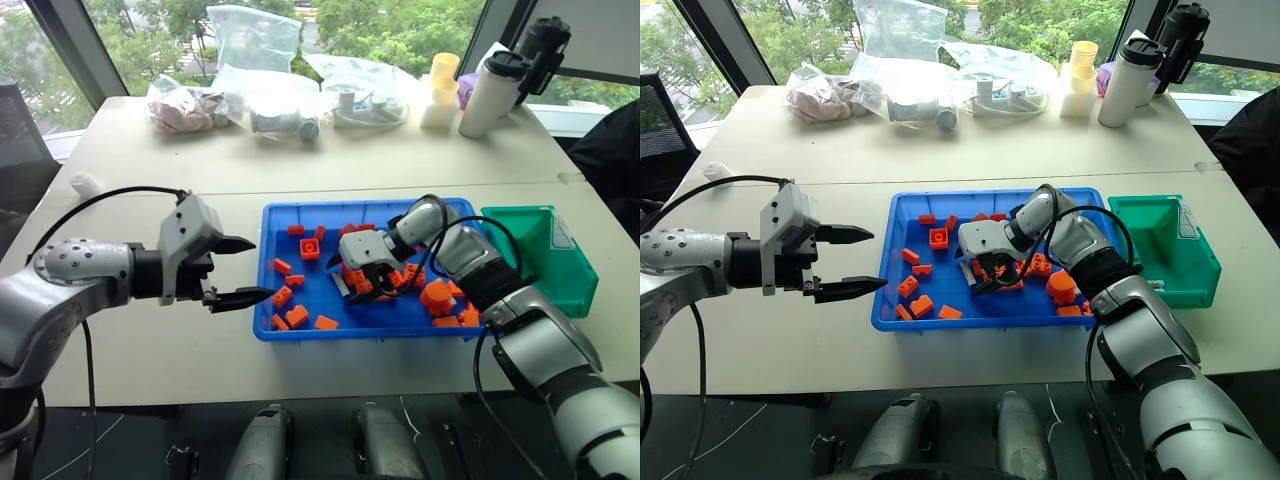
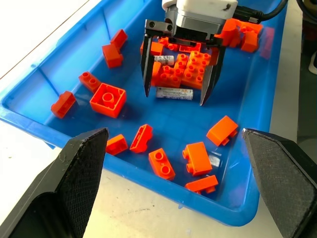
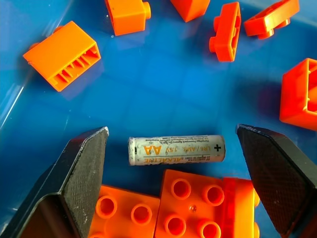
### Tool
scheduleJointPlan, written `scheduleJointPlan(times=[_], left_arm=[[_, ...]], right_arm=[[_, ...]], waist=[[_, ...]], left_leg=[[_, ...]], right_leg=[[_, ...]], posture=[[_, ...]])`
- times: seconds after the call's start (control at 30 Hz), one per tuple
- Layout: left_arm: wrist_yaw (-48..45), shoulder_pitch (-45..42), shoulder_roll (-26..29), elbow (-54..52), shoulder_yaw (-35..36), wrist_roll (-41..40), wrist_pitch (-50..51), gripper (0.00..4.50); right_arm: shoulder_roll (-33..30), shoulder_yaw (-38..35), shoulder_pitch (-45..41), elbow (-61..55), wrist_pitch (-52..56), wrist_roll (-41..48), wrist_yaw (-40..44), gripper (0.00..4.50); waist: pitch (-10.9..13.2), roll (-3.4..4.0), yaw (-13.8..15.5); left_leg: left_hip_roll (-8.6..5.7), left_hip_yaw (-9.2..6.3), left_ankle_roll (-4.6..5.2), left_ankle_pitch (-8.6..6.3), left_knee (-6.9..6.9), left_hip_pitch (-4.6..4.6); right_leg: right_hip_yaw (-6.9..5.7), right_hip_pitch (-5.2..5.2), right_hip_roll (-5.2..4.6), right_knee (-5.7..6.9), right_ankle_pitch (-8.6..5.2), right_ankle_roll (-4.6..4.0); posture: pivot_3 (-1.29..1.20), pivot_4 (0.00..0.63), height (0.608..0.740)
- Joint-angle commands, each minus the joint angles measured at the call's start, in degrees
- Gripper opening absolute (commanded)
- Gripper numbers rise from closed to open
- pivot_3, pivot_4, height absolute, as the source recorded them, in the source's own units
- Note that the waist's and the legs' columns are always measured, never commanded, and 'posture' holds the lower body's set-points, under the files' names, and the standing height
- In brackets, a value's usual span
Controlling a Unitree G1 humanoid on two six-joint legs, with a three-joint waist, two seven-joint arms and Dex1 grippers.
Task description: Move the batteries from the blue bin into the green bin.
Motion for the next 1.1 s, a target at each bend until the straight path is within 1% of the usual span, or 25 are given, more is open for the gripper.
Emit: scheduleJointPlan(times=[0.03,0.07,0.1,0.33,0.4,0.47,0.53,0.63,0.77,0.83,0.93,1.0,1.1], left_arm=[[0.4,-0.5,0.3,-1.1,1.8,-0.4,-0.2,4.50],[0.5,-0.5,0.2,-1.1,1.7,-0.3,-0.2,4.50],[0.5,-0.6,0.2,-1.0,1.6,-0.3,-0.3,4.50],[0.7,-1.7,-0.1,-0.6,0.7,-0.2,-0.4,4.50],[0.7,-2.0,-0.2,-0.8,0.6,-0.5,-0.2,4.50],[0.8,-3.0,-1.1,-1.0,1.3,-2.5,0.5,4.50],[1.0,-4.8,-2.5,-0.8,1.8,-4.5,0.8,4.50],[3.6,-9.1,-5.9,2.1,0.7,-3.1,-0.4,4.50],[1.2,-14.0,-9.4,5.0,-3.8,-1.8,-2.0,4.50],[0.2,-16.1,-11.1,6.8,-6.1,-0.5,-3.0,4.50],[-1.8,-20.1,-15.4,11.4,-10.4,2.2,-5.8,4.50],[-3.4,-22.0,-18.0,14.7,-13.2,4.8,-8.2,4.50],[-6.0,-23.6,-19.8,18.4,-16.2,8.6,-11.4,4.50]], right_arm=[[0.9,-0.7,-0.6,0.4,-0.5,-1.1,0.6,2.88],[1.0,-0.9,-0.4,0.0,-0.3,-1.1,0.6,2.45],[1.0,-1.0,-0.3,-0.5,0.0,-1.2,0.7,2.16],[0.4,-3.4,0.2,-4.1,1.9,-0.5,-0.7,2.20],[-0.2,-5.8,-0.1,-7.1,4.6,1.1,-1.6,2.20],[-1.6,-11.9,-1.1,-12.5,12.4,5.4,-3.9,2.20],[-4.2,-20.1,-1.4,-18.3,23.6,11.0,-7.7,2.20],[-8.0,-31.1,0.5,-25.9,38.0,17.3,-14.9,2.20],[-15.0,-44.1,8.1,-34.7,50.1,20.0,-24.4,2.20],[-17.7,-47.8,12.6,-37.9,53.1,20.2,-27.7,2.20],[-23.3,-52.1,24.8,-43.1,54.5,17.8,-30.4,2.20],[-23.8,-55.3,30.9,-46.1,56.1,18.2,-32.8,2.20],[-22.7,-57.9,35.9,-48.2,57.6,18.9,-36.6,2.20]], waist=[[0.0,0.00,0.0],[0.0,0.00,0.0],[0.0,0.00,0.0],[0.0,0.00,0.0],[0.0,0.01,0.1],[0.0,0.01,0.1],[0.0,0.04,0.4],[0.0,0.00,1.3],[0.0,-0.03,2.0],[0.0,-0.02,1.9],[0.0,0.02,1.7],[0.0,0.02,1.5],[0.0,0.04,0.4]], left_leg=[[0.00,0.00,0.00,0.00,0.00,0.00],[-0.01,0.00,0.00,0.00,0.00,0.00],[-0.01,0.00,0.00,0.00,0.00,0.00],[-0.01,0.00,-0.01,0.00,0.00,0.00],[-0.01,0.00,-0.02,0.01,0.00,-0.01],[-0.01,0.00,-0.02,0.00,0.00,-0.02],[-0.02,-0.02,-0.02,0.01,0.00,-0.08],[-0.08,-0.13,-0.03,0.01,0.03,-0.14],[-0.09,-0.17,-0.02,0.00,0.00,-0.12],[-0.10,-0.17,-0.01,0.00,-0.01,-0.12],[-0.15,-0.06,0.01,0.01,0.00,-0.12],[-0.13,-0.03,0.02,0.00,0.00,-0.10],[-0.10,0.18,0.04,0.00,0.00,0.02]], right_leg=[[0.00,0.00,0.00,0.00,0.00,0.00],[0.00,0.00,-0.01,0.00,0.00,0.00],[0.00,0.00,-0.01,0.00,0.00,0.00],[0.00,-0.01,-0.02,0.00,0.00,0.00],[0.01,-0.01,-0.02,0.00,0.00,0.00],[0.01,-0.02,-0.03,0.00,0.00,0.00],[0.00,-0.05,-0.06,0.01,0.00,0.00],[-0.03,-0.03,-0.16,-0.03,0.00,0.00],[-0.05,0.04,-0.18,-0.13,0.00,0.00],[-0.05,0.08,-0.17,-0.16,0.00,-0.01],[-0.02,0.05,-0.15,-0.11,0.00,0.00],[-0.03,0.07,-0.09,-0.10,0.00,0.00],[0.12,0.07,-0.03,0.03,0.00,0.01]], posture=[[0.00,0.150,0.740],[0.00,0.150,0.740],[0.00,0.150,0.740],[0.00,0.150,0.740],[0.00,0.150,0.740],[0.00,0.150,0.740],[0.00,0.150,0.740],[0.00,0.150,0.740],[0.00,0.150,0.740],[0.00,0.150,0.740],[0.00,0.150,0.740],[0.00,0.150,0.740],[0.00,0.150,0.740]])
